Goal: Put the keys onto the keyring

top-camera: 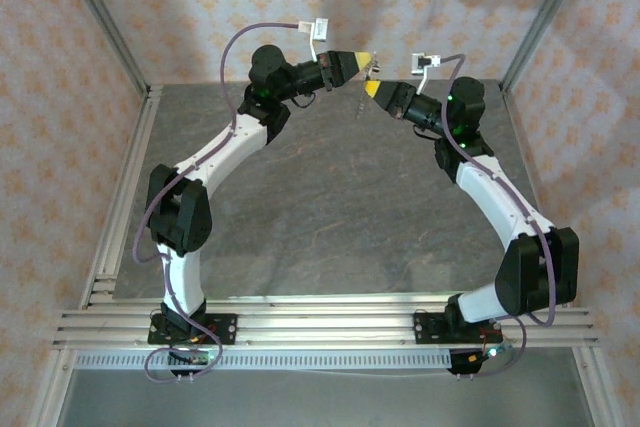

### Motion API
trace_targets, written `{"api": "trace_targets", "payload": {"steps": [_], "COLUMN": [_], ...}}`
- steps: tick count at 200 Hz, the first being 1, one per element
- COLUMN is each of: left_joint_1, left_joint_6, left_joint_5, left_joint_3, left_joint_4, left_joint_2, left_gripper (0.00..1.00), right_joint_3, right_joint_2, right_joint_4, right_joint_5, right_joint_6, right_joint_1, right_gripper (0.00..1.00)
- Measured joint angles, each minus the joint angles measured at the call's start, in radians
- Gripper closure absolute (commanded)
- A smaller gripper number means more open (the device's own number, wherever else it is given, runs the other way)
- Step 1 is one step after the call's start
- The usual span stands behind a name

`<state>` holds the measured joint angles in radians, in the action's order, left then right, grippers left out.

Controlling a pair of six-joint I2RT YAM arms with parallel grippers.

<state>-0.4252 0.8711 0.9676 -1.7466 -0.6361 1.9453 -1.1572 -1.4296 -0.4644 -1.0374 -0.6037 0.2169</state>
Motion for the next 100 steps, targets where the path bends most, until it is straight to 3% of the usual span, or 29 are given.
{"api": "trace_targets", "payload": {"steps": [100], "left_joint_1": [0.002], "left_joint_6": [0.011], "left_joint_5": [-0.002], "left_joint_3": [0.001], "left_joint_4": [-0.001], "left_joint_2": [0.0], "left_gripper": [1.0], "right_joint_3": [0.008], "right_joint_2": [-0.005], "right_joint_4": [0.008], "right_joint_5": [0.046], "right_joint_6": [0.032], "right_joint_1": [0.012], "right_gripper": [1.0]}}
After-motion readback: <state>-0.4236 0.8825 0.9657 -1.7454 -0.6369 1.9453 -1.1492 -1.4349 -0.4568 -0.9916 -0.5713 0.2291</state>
